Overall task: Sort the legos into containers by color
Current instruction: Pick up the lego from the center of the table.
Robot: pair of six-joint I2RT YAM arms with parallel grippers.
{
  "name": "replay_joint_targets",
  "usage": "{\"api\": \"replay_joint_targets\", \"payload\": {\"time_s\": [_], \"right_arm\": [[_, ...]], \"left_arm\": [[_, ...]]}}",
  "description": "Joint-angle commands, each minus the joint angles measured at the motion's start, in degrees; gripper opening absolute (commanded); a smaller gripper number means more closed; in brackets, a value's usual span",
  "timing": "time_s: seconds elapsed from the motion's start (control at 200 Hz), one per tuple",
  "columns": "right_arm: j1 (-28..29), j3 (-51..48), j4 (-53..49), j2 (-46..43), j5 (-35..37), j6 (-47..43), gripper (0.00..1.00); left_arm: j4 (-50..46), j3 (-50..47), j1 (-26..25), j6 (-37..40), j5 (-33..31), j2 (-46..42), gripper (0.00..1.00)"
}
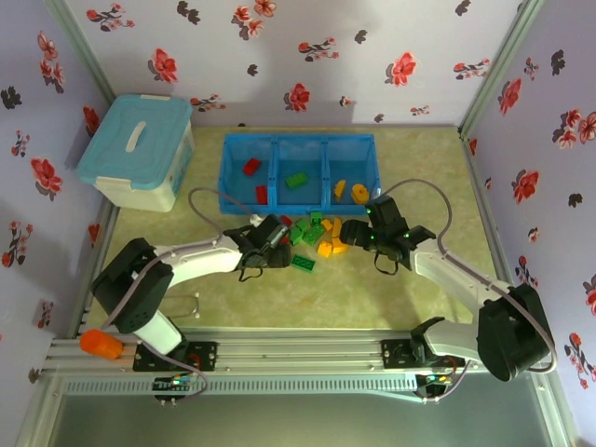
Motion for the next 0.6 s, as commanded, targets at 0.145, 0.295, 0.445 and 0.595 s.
{"api": "replay_joint_targets", "payload": {"time_s": [0.145, 0.295, 0.445, 0.595], "right_arm": [[0.36, -1.71, 1.44, -1.58, 0.93, 1.57, 0.81], [0.36, -2.67, 2.48, -1.74, 0.79, 2.10, 0.80], [0.52, -3.17, 3.37, -1.47, 0.56, 2.64, 0.80], [0.69, -3.21, 4.01, -0.87, 0.51, 2.89, 0.80]], "left_arm": [[-0.52, -1.24, 1.77, -0.54, 0.90, 0.29, 0.56], [-1.14, -4.89, 2.12, -1.30, -0.20, -2.62, 0.50], [-3.57, -6.47, 1.96, -1.78, -0.81, -7.42, 0.49], [-7.08, -5.65, 1.68, -1.51, -2.50, -14.18, 0.49]]}}
